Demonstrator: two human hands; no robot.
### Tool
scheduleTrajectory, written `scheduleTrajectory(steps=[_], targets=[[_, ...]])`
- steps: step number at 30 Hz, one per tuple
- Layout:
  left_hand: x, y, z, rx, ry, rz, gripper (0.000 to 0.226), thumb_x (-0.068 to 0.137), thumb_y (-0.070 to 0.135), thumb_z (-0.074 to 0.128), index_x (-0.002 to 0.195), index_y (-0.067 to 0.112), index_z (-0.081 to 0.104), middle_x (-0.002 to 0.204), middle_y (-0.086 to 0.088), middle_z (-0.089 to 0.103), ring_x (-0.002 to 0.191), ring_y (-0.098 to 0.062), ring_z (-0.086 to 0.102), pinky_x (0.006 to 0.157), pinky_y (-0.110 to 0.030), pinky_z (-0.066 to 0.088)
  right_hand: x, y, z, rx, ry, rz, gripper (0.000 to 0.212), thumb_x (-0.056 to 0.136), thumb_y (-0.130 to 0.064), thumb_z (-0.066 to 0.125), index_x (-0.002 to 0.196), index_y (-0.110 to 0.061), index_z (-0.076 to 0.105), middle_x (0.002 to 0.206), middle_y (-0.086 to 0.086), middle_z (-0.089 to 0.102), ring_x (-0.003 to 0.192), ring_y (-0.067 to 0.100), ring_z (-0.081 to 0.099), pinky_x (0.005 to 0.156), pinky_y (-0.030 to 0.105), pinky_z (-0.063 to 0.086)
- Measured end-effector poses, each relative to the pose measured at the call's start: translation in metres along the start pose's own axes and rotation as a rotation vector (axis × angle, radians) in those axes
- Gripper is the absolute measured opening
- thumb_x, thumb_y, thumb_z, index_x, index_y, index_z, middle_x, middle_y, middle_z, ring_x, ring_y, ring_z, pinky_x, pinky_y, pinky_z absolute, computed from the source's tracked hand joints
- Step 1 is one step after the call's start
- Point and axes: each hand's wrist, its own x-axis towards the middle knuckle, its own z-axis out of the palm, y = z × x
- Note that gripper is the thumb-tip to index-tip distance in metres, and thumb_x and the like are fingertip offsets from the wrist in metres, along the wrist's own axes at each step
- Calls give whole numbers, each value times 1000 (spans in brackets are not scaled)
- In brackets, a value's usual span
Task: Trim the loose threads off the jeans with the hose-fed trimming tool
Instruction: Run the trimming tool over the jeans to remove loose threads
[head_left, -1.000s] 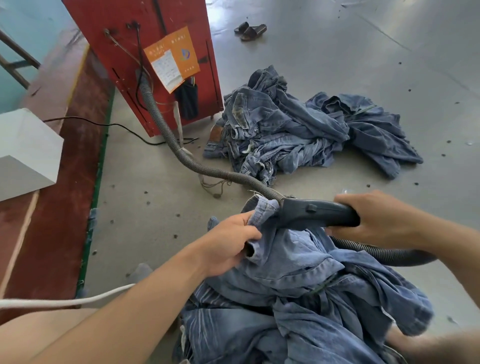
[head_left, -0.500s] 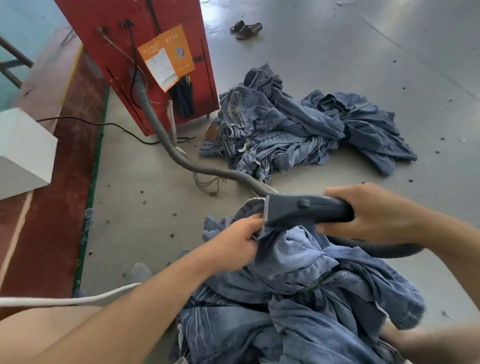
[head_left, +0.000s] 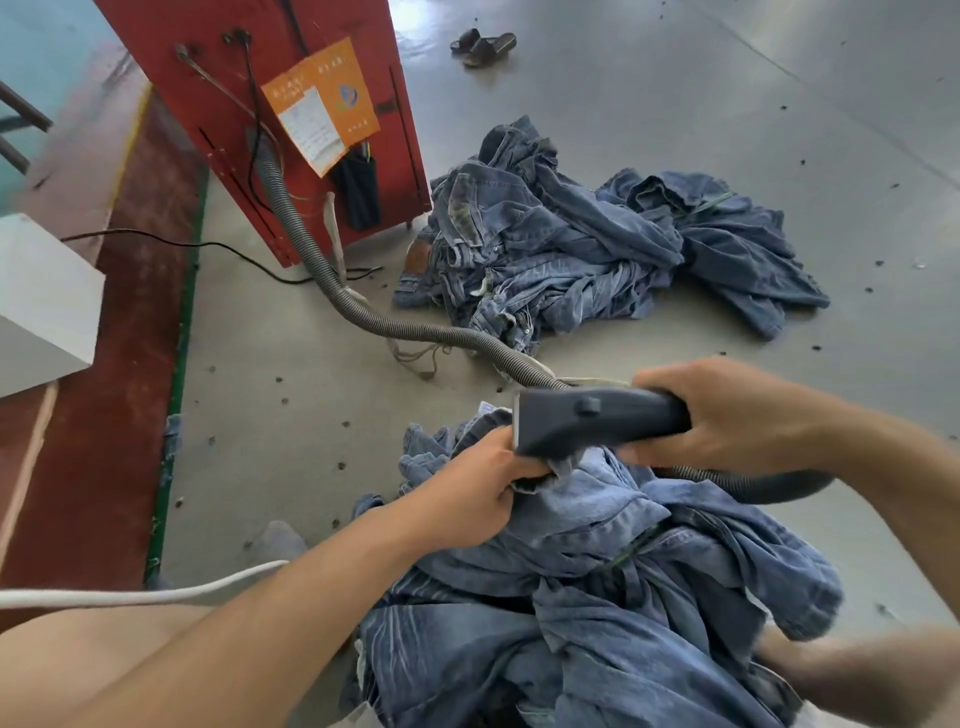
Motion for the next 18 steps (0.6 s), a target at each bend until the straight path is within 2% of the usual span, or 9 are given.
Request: scheduleTrajectory(steps=[2,4,7,8,10,11,13,15,18], targets=[[2,1,0,-43,24,12,64,77,-21,36,128,3,66,145,-11,50,142,-29,41,111,-25,35,3,1,-7,24,119,37,21,82,-56,77,87,-43,61,76,-22,66,66,3,61,57,18,43],[5,3,-4,-201,65,-36,70,79,-21,35,138,5,61,152,-3,50,148,-14,36,121,-25,29,-2,10,-21,76,158,94,18,82,-52,77,92,-46,63,73,-19,68,63,4,63,58,19,44],[5,5,-9,-495,69,-160,70,79,-15,33,133,17,65,130,19,67,127,6,55,105,-15,43,-13,15,-28,98,2,157,19,85,-43,80,97,-48,66,72,-14,70,61,7,66,59,27,54],[5,6,-8,-541,54,-192,66,81,-14,34,127,20,68,122,18,70,119,2,61,99,-20,49,-13,12,-22,69,-46,148,19,85,-43,81,94,-49,66,73,-15,70,62,6,66,59,27,53],[5,6,-4,-617,41,-263,59,88,-15,38,117,24,72,116,-5,74,107,-20,67,91,-39,55,-5,2,-4,-9,-34,91,16,82,-52,78,88,-47,63,76,-22,68,66,2,64,59,23,43],[5,7,-3,-684,39,-302,59,89,-15,41,113,29,73,115,-12,74,102,-26,66,86,-43,53,1,-3,2,-27,36,76,21,80,-59,76,84,-43,62,76,-24,67,67,-1,63,57,23,39],[5,13,-4,-883,21,-316,63,85,-12,47,118,35,73,117,-6,73,104,-21,66,85,-36,52,11,-10,6,39,244,144,39,73,-71,73,80,-34,60,72,-19,68,64,-1,62,54,29,41],[8,21,-7,-1295,-98,-243,60,80,-6,52,132,22,64,119,-7,66,100,-19,63,78,-30,48,17,-13,7,193,381,256,57,68,-75,74,87,-23,61,67,-4,71,53,6,60,55,34,47],[19,43,-6,-1897,-273,-67,56,74,9,46,130,8,43,120,-15,53,104,-28,55,90,-35,45,25,-20,10,310,407,342,72,66,-70,83,87,-5,60,61,6,61,52,12,50,53,30,40]])
